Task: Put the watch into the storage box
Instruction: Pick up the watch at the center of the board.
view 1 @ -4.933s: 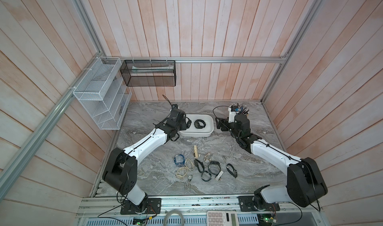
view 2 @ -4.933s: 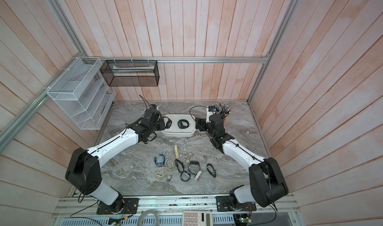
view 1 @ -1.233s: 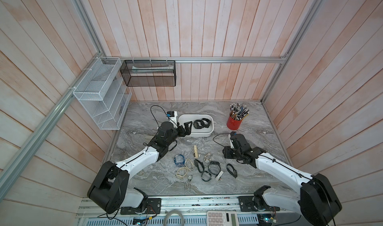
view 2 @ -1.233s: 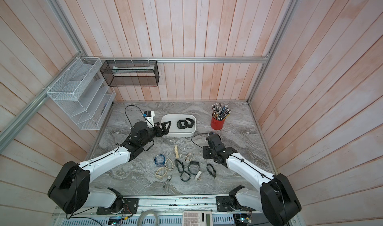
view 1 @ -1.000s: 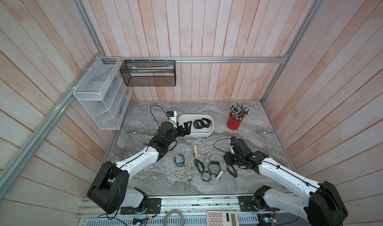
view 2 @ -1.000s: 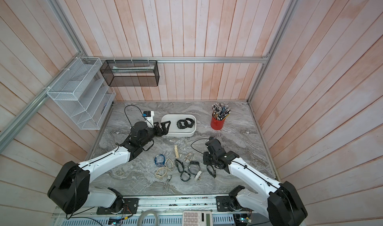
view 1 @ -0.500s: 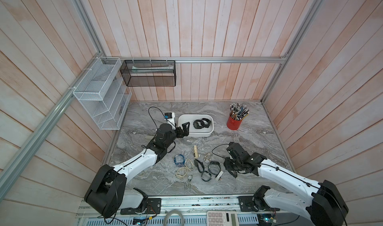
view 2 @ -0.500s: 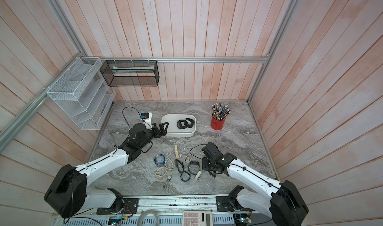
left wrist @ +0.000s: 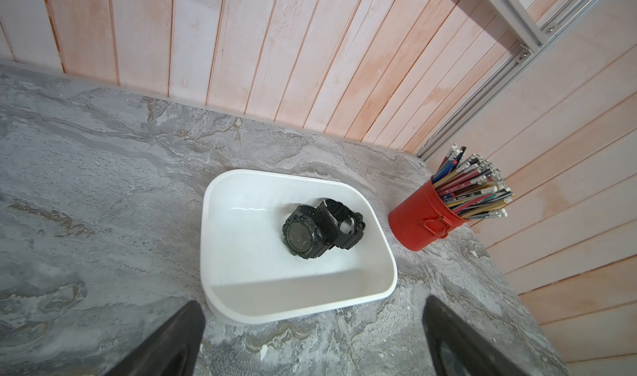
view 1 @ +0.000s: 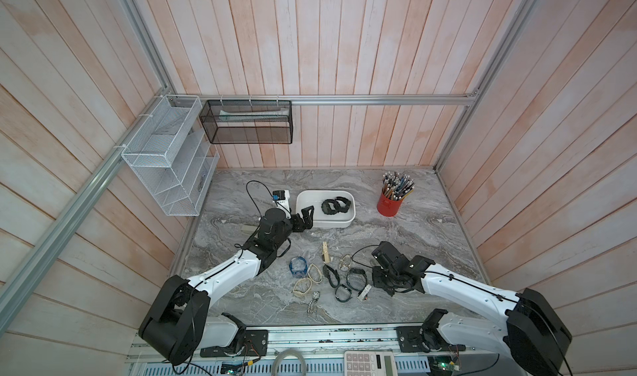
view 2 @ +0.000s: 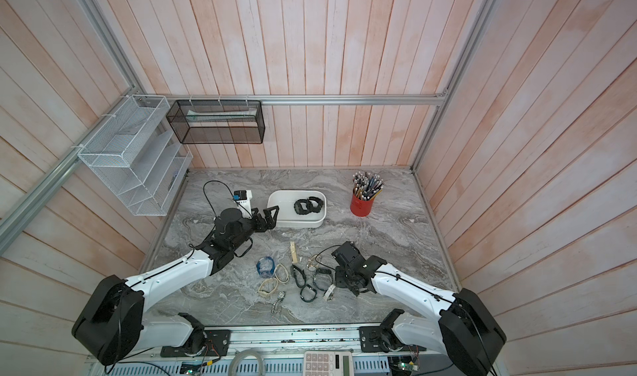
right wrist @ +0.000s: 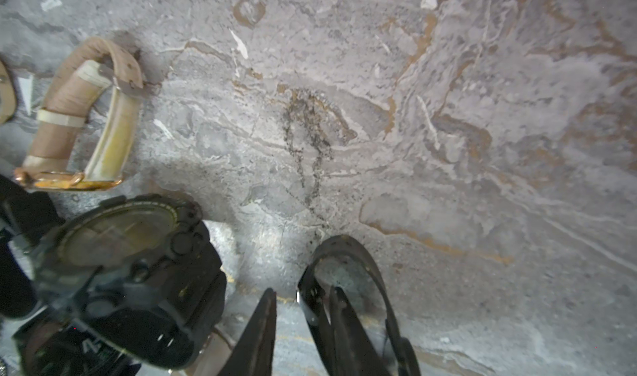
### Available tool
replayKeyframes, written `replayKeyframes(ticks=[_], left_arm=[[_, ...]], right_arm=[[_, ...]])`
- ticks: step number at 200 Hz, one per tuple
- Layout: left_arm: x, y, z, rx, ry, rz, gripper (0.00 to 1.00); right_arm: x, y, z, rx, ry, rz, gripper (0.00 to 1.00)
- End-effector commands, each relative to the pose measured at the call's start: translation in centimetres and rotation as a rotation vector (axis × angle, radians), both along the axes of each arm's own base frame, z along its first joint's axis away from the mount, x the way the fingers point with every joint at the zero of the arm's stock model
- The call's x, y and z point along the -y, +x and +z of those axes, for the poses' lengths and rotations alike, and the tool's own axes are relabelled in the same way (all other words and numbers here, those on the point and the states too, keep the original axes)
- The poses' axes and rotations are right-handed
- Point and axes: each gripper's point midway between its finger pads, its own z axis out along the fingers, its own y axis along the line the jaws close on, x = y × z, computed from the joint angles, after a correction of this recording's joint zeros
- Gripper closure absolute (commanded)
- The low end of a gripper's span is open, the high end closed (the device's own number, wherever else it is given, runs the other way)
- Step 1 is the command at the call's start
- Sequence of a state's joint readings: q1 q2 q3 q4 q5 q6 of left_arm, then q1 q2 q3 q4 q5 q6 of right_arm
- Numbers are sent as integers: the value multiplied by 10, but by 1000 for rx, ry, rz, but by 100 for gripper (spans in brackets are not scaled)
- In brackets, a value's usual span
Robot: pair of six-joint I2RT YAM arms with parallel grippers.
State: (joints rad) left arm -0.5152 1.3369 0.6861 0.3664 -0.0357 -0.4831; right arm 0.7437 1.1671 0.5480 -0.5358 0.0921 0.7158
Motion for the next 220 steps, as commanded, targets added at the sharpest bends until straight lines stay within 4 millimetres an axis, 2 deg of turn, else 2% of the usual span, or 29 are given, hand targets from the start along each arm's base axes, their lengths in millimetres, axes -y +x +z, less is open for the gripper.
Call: replayKeyframes(ticks=[1, 76, 115, 138, 175, 203, 220], left_arm=[[-5, -1, 4, 18, -5, 20, 0], [-6, -2, 1, 7, -15, 24, 0], [-7, -3, 1, 9, -13, 25, 0], [-8, -4, 2, 10, -7, 28, 0], [-14, -9, 3, 11, 1, 43, 0], [-21, -15, 1, -6, 19, 59, 0], [-29, -24, -6, -49, 19, 81, 1]], right_arm=[[3, 5, -5, 27, -26, -28, 75], [8, 21, 10, 96, -90, -23, 99], [7, 37, 34, 159, -128, -16, 100], [4, 57, 58, 241, -148, -12, 100], [-10, 108, 110, 411, -111, 1, 100], [-32, 153, 146, 539, -12, 8, 100], [-49, 174, 158, 586, 19, 41, 100]])
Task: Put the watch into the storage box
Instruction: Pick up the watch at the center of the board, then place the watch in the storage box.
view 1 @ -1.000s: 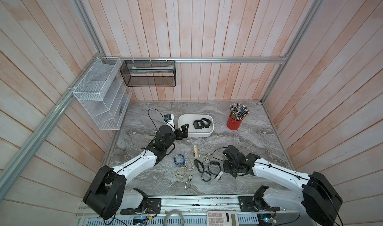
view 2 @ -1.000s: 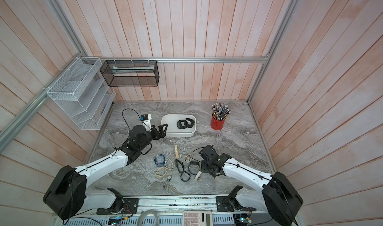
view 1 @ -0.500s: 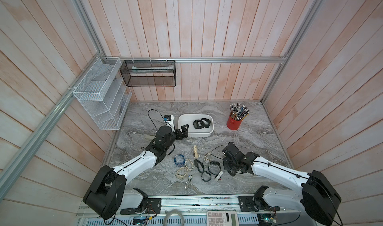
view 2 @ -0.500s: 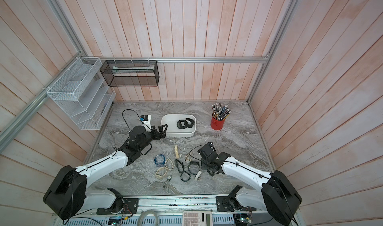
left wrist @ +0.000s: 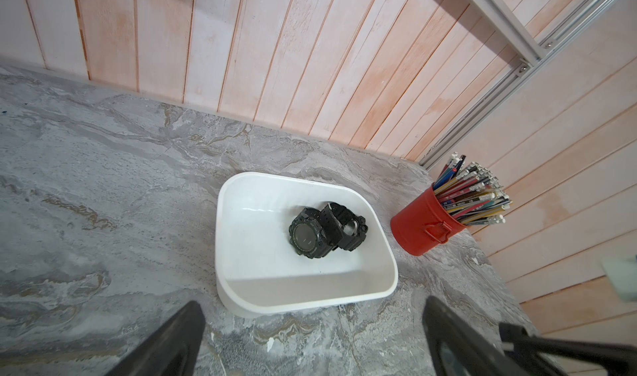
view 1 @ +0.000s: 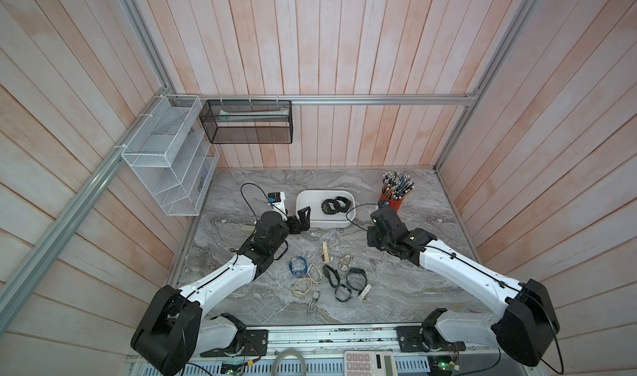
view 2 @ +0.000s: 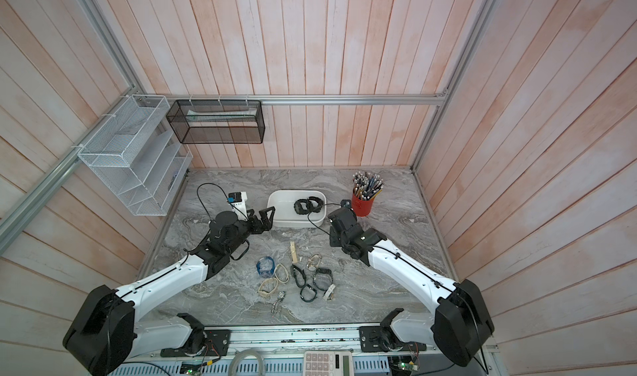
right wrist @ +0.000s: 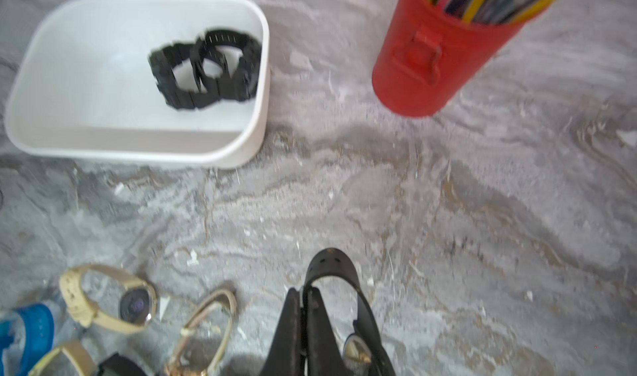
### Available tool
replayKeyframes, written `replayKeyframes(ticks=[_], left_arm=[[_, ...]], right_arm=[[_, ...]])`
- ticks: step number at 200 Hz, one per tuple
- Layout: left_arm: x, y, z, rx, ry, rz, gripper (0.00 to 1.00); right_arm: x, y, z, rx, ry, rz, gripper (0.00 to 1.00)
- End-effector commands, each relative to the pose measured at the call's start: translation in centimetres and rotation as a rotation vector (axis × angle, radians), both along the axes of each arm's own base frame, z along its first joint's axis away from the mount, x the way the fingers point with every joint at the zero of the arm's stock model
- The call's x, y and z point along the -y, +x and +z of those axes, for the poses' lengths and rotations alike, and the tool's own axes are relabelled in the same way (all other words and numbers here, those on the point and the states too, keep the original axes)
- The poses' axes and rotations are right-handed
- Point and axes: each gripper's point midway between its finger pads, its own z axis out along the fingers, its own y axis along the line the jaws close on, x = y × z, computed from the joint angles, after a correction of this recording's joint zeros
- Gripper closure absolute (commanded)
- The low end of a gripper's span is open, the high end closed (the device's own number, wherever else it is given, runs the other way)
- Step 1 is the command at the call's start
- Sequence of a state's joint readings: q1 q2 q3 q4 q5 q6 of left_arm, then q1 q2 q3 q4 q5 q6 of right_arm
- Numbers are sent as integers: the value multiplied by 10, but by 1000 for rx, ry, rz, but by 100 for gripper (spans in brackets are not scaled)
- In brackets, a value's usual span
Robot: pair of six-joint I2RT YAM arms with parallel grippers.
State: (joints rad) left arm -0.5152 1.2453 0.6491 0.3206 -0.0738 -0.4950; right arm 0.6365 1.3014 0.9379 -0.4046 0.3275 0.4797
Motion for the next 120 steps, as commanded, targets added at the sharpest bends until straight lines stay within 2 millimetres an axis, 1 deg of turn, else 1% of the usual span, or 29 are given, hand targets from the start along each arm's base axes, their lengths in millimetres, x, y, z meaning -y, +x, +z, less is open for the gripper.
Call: replayKeyframes(ticks=[1, 29, 34, 53, 90, 99, 120], left_arm=[[-15, -13, -14, -56, 22, 40, 0], [-25, -33, -25, -83, 9, 42, 1], [-28, -36, -27, -87, 11, 46, 0], [-32, -41, -30, -103, 19, 56, 0], [-37, -47, -34, -122, 15, 68, 1], [-38, -48, -35, -126, 11, 73, 0], [-39, -48, -37, -127, 12, 79, 0]], right_arm=[[-28, 37, 31, 127, 36, 79, 100], [-50, 71, 38, 165, -11, 129, 100], [-54, 78, 40, 171, -17, 137, 100], [-71, 97, 43, 182, -15, 178, 100], [-90, 128, 29, 171, -34, 225, 100], [-94, 133, 20, 153, -34, 233, 100], [-102, 144, 9, 143, -30, 250, 100]])
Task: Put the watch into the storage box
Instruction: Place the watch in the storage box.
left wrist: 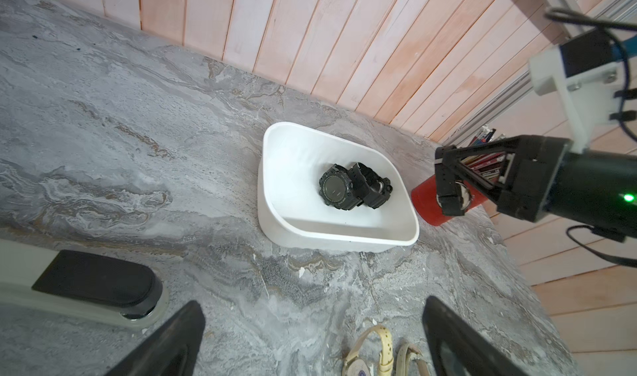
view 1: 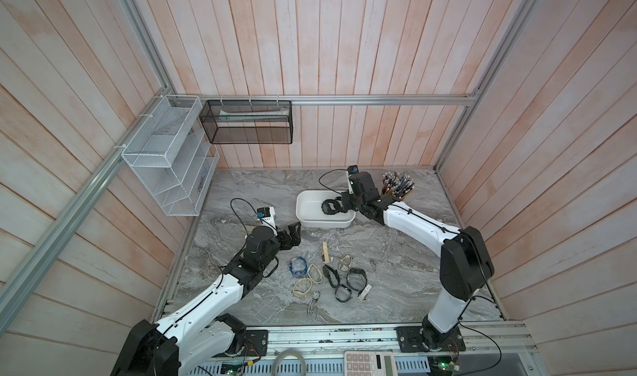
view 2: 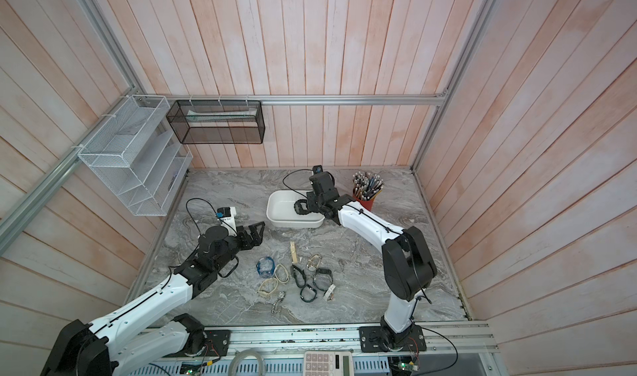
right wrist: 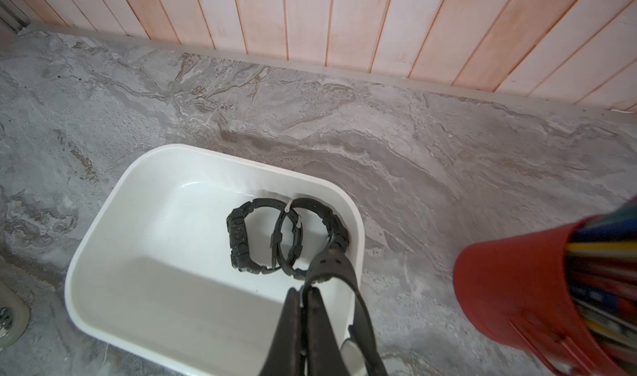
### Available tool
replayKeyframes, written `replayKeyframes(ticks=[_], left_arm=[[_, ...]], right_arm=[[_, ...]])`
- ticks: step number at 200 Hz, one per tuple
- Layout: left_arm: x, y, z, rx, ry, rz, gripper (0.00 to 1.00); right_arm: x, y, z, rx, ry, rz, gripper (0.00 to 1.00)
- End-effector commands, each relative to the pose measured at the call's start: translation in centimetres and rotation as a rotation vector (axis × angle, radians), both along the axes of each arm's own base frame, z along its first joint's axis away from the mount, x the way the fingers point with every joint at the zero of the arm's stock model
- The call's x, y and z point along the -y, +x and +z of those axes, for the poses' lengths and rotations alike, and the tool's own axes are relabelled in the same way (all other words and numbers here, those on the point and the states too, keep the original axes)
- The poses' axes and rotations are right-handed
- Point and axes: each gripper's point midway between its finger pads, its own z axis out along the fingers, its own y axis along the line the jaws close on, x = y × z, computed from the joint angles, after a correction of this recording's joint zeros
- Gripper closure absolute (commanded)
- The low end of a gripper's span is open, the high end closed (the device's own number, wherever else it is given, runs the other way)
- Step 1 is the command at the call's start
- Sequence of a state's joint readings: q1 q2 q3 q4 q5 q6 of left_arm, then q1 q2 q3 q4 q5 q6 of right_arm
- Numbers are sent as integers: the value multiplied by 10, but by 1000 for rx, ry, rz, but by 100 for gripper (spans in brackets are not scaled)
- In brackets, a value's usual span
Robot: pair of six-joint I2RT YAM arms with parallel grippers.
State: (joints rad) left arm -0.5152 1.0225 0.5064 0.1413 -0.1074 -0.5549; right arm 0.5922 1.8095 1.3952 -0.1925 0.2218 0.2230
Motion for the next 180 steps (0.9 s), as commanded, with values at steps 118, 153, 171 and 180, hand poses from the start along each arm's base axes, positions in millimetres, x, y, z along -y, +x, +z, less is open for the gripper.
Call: replayKeyframes(ticks=[118, 153, 171, 180], left_arm=[[-3, -2, -10, -32, -7, 15, 0], [-3, 0, -7, -16, -20, 22, 0], [-2, 2, -9, -20, -11, 19, 0], [-1, 1, -8, -26, -9, 15, 0]], right_arm=[[-28, 15, -87, -154, -14, 86, 100], [-25, 14, -94, -165, -15, 75, 100], [-24, 10, -96, -170, 0, 68, 100], [-23, 9, -95, -172, 8, 65, 100]])
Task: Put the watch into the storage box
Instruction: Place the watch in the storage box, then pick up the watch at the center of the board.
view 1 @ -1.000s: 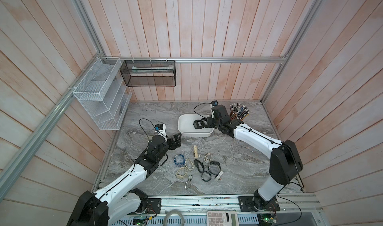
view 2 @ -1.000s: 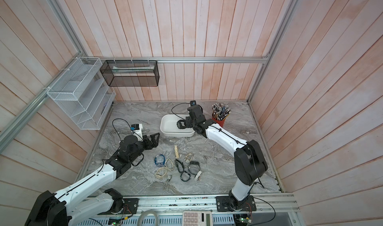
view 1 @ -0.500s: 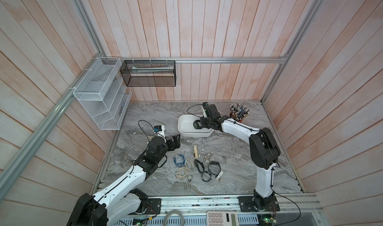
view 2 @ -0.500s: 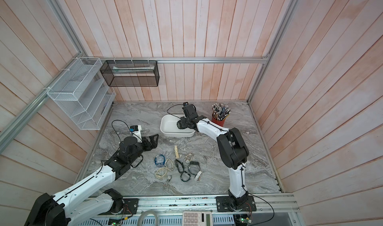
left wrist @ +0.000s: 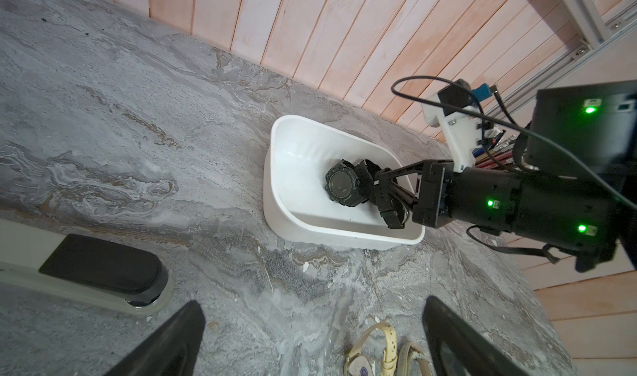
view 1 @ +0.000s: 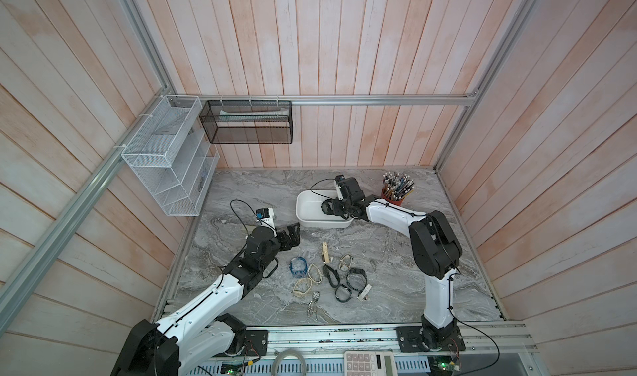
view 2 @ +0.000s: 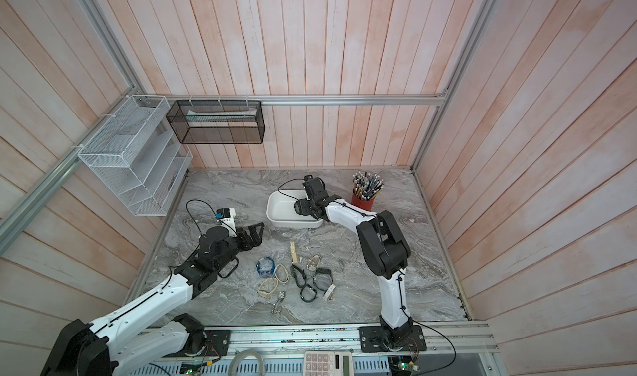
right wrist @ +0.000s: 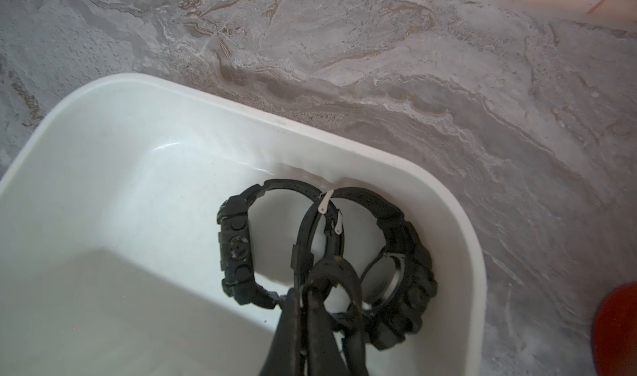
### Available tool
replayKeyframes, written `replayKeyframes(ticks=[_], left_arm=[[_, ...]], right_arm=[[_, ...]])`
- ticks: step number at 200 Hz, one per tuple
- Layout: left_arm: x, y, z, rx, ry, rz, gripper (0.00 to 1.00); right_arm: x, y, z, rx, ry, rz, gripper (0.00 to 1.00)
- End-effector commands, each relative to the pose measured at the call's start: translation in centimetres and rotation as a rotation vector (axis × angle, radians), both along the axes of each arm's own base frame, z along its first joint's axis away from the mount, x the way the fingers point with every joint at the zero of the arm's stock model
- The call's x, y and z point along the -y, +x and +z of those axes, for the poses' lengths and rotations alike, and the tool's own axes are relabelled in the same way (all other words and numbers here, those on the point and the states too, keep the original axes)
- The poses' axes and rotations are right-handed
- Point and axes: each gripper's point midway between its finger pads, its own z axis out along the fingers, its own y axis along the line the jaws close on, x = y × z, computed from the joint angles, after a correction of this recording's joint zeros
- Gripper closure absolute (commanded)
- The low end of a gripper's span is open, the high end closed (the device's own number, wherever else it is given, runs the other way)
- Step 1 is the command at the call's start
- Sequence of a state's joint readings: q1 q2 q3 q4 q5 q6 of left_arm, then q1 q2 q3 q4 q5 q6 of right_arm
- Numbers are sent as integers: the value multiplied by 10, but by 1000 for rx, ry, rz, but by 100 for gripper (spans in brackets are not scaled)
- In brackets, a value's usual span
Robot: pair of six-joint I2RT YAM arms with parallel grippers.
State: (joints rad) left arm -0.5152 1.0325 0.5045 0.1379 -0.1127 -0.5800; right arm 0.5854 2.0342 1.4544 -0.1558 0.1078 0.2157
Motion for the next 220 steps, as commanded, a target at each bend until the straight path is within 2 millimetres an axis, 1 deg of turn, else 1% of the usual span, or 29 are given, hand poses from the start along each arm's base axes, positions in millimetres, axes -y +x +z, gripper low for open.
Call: replayKeyframes(ticks=[1, 7, 11, 23, 37, 58, 70, 91, 111, 117, 124, 135, 138, 143, 150, 166, 182, 196, 220], left_arm=[[0, 1, -4, -5, 3, 1, 0], [0, 0, -2, -2, 1, -2, 0], [-1, 0, -2, -1, 0, -2, 0], [-2, -1, -1, 9, -5, 8, 0], [-5, -1, -1, 12, -6, 18, 0], [-2, 1, -1, 17, 3, 3, 0], [-1, 2, -3, 11, 13, 1, 0], [1, 3, -2, 5, 15, -7, 0], [-1, 4, -1, 11, 0, 9, 0], [0, 5, -2, 7, -1, 6, 0], [2, 5, -2, 6, -1, -2, 0], [5, 7, -6, -1, 9, -18, 0], [6, 7, -7, -5, 13, -23, 0], [7, 7, -10, -12, 21, -26, 0], [7, 7, -14, -29, 31, -28, 0], [7, 5, -15, -47, 37, -34, 0], [3, 0, -17, -48, 27, -21, 0], [-1, -4, -20, -62, 27, -11, 0], [-1, -12, -35, -106, 59, -38, 2]], right_arm=[[4, -4, -9, -26, 19, -19, 100], [4, -5, -7, -24, 23, -21, 100], [5, -5, -6, -21, 26, -22, 98], [5, -6, 0, -12, 35, -21, 88], [4, -8, 11, -3, 50, -15, 76], [5, -13, 34, 34, 87, -13, 60], [7, -16, 49, 56, 120, -18, 53], [9, -23, 76, 96, 179, -20, 42], [15, -29, 96, 148, 226, -26, 33], [17, -30, 105, 169, 244, -24, 31], [19, -35, 111, 187, 257, -17, 28], [24, -40, 118, 227, 279, -15, 25], [25, -41, 123, 247, 290, -17, 24], [28, -46, 123, 258, 301, -20, 23], [32, -49, 127, 282, 326, -28, 21], [36, -56, 130, 302, 362, -38, 20], [38, -58, 132, 318, 370, -37, 20], [39, -55, 135, 321, 353, -36, 20], [40, -54, 137, 343, 340, -31, 20]])
